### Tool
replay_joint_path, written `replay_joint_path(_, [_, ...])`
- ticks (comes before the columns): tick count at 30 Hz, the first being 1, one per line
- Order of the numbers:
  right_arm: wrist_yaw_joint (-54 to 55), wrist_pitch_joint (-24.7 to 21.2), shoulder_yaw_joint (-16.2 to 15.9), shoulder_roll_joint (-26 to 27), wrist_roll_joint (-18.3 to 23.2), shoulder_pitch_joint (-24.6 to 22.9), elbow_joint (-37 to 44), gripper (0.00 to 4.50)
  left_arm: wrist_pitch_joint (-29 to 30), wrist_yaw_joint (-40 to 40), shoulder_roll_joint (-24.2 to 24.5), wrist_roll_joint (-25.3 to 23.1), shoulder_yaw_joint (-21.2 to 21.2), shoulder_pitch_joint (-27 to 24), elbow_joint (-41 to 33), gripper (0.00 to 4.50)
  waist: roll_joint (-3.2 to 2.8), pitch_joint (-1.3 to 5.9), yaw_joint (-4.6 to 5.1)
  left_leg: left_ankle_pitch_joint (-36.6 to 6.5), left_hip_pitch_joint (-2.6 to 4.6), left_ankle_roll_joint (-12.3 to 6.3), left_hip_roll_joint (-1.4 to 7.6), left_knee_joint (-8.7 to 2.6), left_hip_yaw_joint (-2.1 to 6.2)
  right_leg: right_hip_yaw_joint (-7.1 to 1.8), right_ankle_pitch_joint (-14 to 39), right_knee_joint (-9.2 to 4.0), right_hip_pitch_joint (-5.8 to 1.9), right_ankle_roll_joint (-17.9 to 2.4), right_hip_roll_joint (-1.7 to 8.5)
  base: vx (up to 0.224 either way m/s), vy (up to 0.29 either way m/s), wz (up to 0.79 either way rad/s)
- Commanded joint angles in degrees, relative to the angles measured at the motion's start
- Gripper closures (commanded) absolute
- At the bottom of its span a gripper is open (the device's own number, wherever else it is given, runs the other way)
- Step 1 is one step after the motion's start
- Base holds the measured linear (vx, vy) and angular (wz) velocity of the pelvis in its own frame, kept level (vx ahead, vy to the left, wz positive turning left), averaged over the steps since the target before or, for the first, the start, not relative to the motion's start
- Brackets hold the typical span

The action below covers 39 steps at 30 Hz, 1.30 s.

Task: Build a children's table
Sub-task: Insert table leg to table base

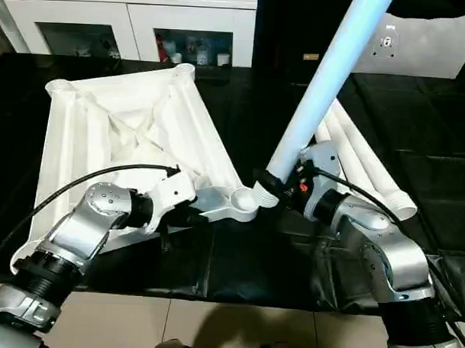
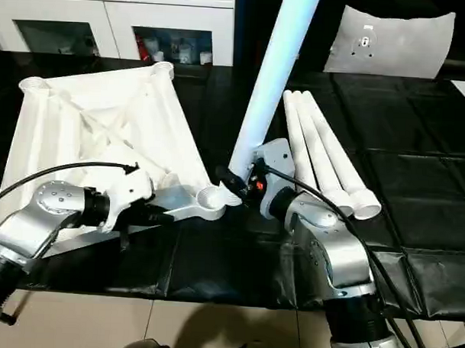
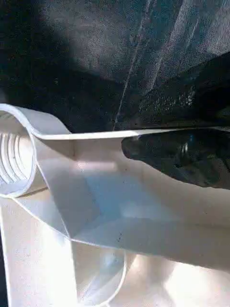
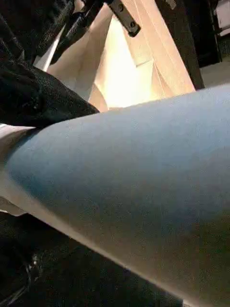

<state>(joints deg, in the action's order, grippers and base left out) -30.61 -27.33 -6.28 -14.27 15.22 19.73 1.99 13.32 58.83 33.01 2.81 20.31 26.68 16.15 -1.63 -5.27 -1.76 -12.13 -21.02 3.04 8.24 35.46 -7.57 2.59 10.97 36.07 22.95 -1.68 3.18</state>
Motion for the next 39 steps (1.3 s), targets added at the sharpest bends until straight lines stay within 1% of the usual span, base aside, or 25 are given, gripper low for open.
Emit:
replay_joint_path(1, [-0.77,1.77,-0.37,-0.28,-0.37,0.49,0.59,2.59,-2.03,-1.17,-0.01,-0.79,-1.27,-0.3,0.77,4.48,-0.47,4.54,-0.18,-6.83,0.06,-0.8,3.73,-4.37,0.54,-3.16,8.32,-4.36,-3.7,-13.75,4.94,0.0,0.0,0.0])
replay_joint_path(4, [-1.17,2.14,-0.43,-0.27,-0.2,0.54,0.57,2.59,-7.2,-1.76,-0.35,-1.14,-1.71,-0.86,0.45,4.5,-0.53,4.62,-0.34,-6.81,0.12,-0.94,3.85,-4.38,0.53,-3.17,8.32,-4.34,-3.63,-13.65,4.96,0.0,0.0,0.0])
replay_joint_path(5, [-1.22,2.09,-0.36,-0.22,-0.09,0.58,0.52,2.59,-9.02,-1.82,-0.28,-1.43,-1.54,-1.16,0.32,4.5,-0.44,4.71,-0.27,-6.32,-0.09,-1.06,3.89,-4.4,0.56,-3.16,7.37,-4.17,-3.83,-13.58,4.96,0.0,0.0,0.0])
replay_joint_path(6, [-1.34,2.01,-0.17,-0.15,0.16,0.65,0.44,2.59,-10.91,0.9,-0.52,-0.04,-1.3,-1.33,0.05,4.5,-0.12,4.94,-0.3,-5.61,0.01,-1.38,3.92,-4.32,0.49,-3.13,6.4,-4.09,-3.81,-13.64,4.96,0.0,0.0,0.0])
replay_joint_path(8, [-1.41,1.97,-0.06,-0.15,0.28,0.69,0.39,2.59,-10.98,2.39,-0.65,0.72,-1.16,-1.22,0.06,4.5,-0.17,4.96,-0.4,-4.43,0.03,-1.68,3.87,-4.27,0.38,-3.15,5.06,-3.93,-3.7,-13.8,4.93,0.0,0.0,0.0])
replay_joint_path(9, [-1.5,1.97,0.08,-0.04,0.45,0.75,0.3,2.59,-11.29,4.8,-0.9,1.88,-0.92,-0.89,0.7,4.5,0.27,4.97,-0.52,-4.16,0.13,-2.0,3.88,-4.23,0.24,-3.21,4.98,-4.02,-3.63,-13.88,5.0,0.0,0.0,0.0])
replay_joint_path(11, [-1.71,2.05,0.13,0.12,0.64,0.88,0.12,2.59,-12.97,6.81,-1.38,2.2,-0.3,-0.14,2.61,4.5,0.03,4.92,-0.9,-3.55,0.13,-2.25,3.85,-4.25,0.23,-3.16,5.09,-3.92,-3.49,-13.89,4.97,0.0,0.0,0.0])
replay_joint_path(13, [-1.94,2.17,-0.07,0.17,0.64,0.97,0.0,2.59,-15.29,6.82,-1.89,1.42,0.19,0.54,4.51,4.5,0.03,4.84,-1.13,-4.7,0.29,-1.98,3.92,-4.33,0.12,-3.17,6.48,-4.06,-3.34,-13.59,4.97,0.0,0.0,0.0])
replay_joint_path(16, [-2.19,2.09,-0.44,0.28,0.59,1.03,0.18,2.59,-17.48,4.21,-3.69,0.71,-0.64,1.96,7.57,4.5,0.06,4.89,-1.44,-6.44,0.55,-1.19,4.09,-4.39,-0.12,-3.26,8.58,-4.16,-3.27,-13.21,5.15,0.0,0.0,0.0])
replay_joint_path(19, [-2.43,1.43,-0.42,0.18,0.83,1.11,0.55,2.59,-16.76,2.63,-4.7,0.4,-1.92,2.75,9.7,4.5,0.21,4.97,-1.47,-6.85,0.38,-1.08,3.97,-4.43,-0.21,-3.25,10.14,-4.23,-3.37,-12.28,5.14,0.0,0.0,0.0])
replay_joint_path(20, [-2.57,1.02,-0.37,0.12,1.05,1.12,0.66,2.59,-15.64,2.94,-5.04,0.9,-2.42,2.72,9.96,4.5,0.18,4.98,-1.48,-6.79,0.16,-0.97,3.96,-4.48,-0.17,-3.21,11.55,-4.35,-3.46,-11.67,5.23,0.0,0.0,0.0])
replay_joint_path(23, [-3.2,-0.14,-0.49,-0.24,1.46,1.34,1.11,2.59,-15.51,5.24,-5.71,2.73,-3.49,2.24,11.3,4.5,0.11,5.11,-1.44,-6.37,0.14,-0.99,3.89,-4.34,-0.28,-3.24,13.69,-4.65,-3.28,-10.66,5.23,0.0,0.0,0.0])
replay_joint_path(24, [-3.51,-0.72,-0.8,-0.51,1.32,1.57,1.18,2.59,-15.95,5.75,-5.85,3.01,-3.62,2.12,11.73,4.5,-0.08,5.13,-1.48,-6.2,0.14,-1.1,3.83,-4.27,-0.31,-3.26,13.76,-4.66,-3.22,-10.57,5.22,0.0,0.0,0.0])
replay_joint_path(26, [-4.14,-2.41,-1.96,-1.09,0.7,2.44,1.04,2.59,-16.46,6.49,-5.89,3.11,-3.53,1.9,11.99,4.5,0.11,5.28,-1.39,-5.31,0.01,-1.44,3.78,-4.24,-0.31,-3.18,12.47,-4.45,-3.37,-10.61,5.04,0.0,0.0,0.0])
replay_joint_path(28, [-4.9,-4.54,-3.51,-1.65,0.14,3.47,0.8,2.59,-16.59,6.45,-6.04,2.88,-3.38,1.83,11.93,4.5,-0.01,5.34,-1.29,-4.49,-0.05,-1.85,3.78,-4.19,-0.3,-3.12,11.36,-4.34,-3.37,-10.86,4.97,0.0,0.0,0.0])
replay_joint_path(29, [-5.15,-5.68,-4.64,-1.79,-0.41,4.18,0.41,2.59,-16.5,6.39,-6.24,2.76,-3.34,1.78,11.81,4.5,0.26,5.37,-1.17,-4.56,-0.04,-1.93,3.77,-4.13,-0.4,-3.08,11.55,-4.38,-3.31,-10.89,4.91,0.0,0.0,0.0])
replay_joint_path(30, [-5.07,-6.21,-4.98,-1.74,-0.59,4.44,0.19,2.59,-16.26,6.41,-6.37,2.78,-3.33,1.73,11.64,4.5,0.04,5.33,-1.25,-4.79,0.0,-1.9,3.81,-4.12,-0.4,-3.11,12.39,-4.44,-3.25,-10.84,5.08,0.0,0.0,0.0])
replay_joint_path(31, [-5.1,-6.51,-5.21,-1.79,-0.67,4.61,0.05,2.59,-15.94,6.4,-6.56,2.7,-3.4,1.65,11.4,4.5,0.03,5.3,-1.24,-4.84,-0.01,-1.85,3.84,-4.12,-0.4,-3.11,12.85,-4.47,-3.22,-10.72,5.09,0.0,0.0,0.0])
replay_joint_path(32, [-5.55,-6.49,-5.64,-1.86,-0.71,4.8,-0.19,2.59,-15.61,6.51,-6.71,2.64,-3.39,1.49,11.01,4.5,0.38,5.23,-1.23,-4.81,0.01,-1.86,3.87,-4.16,-0.43,-3.12,13.37,-4.51,-3.19,-10.47,5.05,0.0,0.0,0.0])
replay_joint_path(33, [-5.64,-6.45,-5.7,-1.88,-0.72,4.82,-0.21,2.59,-15.51,6.55,-6.73,2.61,-3.39,1.47,10.93,4.5,0.19,5.28,-1.34,-4.62,0.07,-1.85,3.94,-4.12,-0.46,-3.16,13.29,-4.5,-3.09,-10.43,5.11,0.0,0.0,0.0])
replay_joint_path(34, [-6.1,-5.84,-6.15,-1.91,-1.02,5.07,-0.54,2.59,-15.47,6.23,-6.85,2.06,-3.41,1.22,10.44,4.5,0.35,5.17,-1.31,-4.63,0.03,-1.91,3.94,-4.15,-0.5,-3.16,13.22,-4.51,-3.01,-10.38,5.06,0.0,0.0,0.0])
replay_joint_path(35, [-6.07,-5.59,-6.32,-1.74,-1.22,5.32,-0.86,2.59,-16.89,4.38,-6.85,0.69,-3.38,0.98,10.57,4.5,0.24,5.32,-1.38,-4.15,0.02,-2.06,4.01,-4.12,-0.44,-3.17,12.06,-4.3,-3.1,-10.61,5.09,0.0,0.0,0.0])
replay_joint_path(36, [-6.1,-5.69,-6.33,-1.72,-1.19,5.37,-0.84,2.59,-16.72,3.1,-6.91,0.06,-3.46,0.9,10.62,4.5,0.46,5.12,-1.28,-3.86,-0.07,-2.24,3.99,-4.19,-0.5,-3.15,11.22,-4.32,-3.02,-10.59,4.96,0.0,0.0,0.0])
replay_joint_path(37, [-6.1,-5.76,-6.33,-1.72,-1.18,5.38,-0.83,2.59,-16.57,2.98,-7.0,0.17,-3.58,0.87,10.66,4.5,0.38,5.12,-1.33,-4.01,-0.04,-2.24,3.98,-4.19,-0.48,-3.15,11.28,-4.29,-3.03,-10.62,4.97,0.0,0.0,0.0])
replay_joint_path(39, [-6.1,-5.97,-6.37,-1.9,-1.2,5.36,-0.79,2.59,-14.07,3.92,-7.11,1.26,-4.0,0.59,10.05,4.04,0.58,4.97,-1.32,-4.87,-0.04,-2.03,3.92,-4.26,-0.51,-3.16,13.73,-4.47,-3.1,-10.05,5.13,0.0,0.0,0.0])
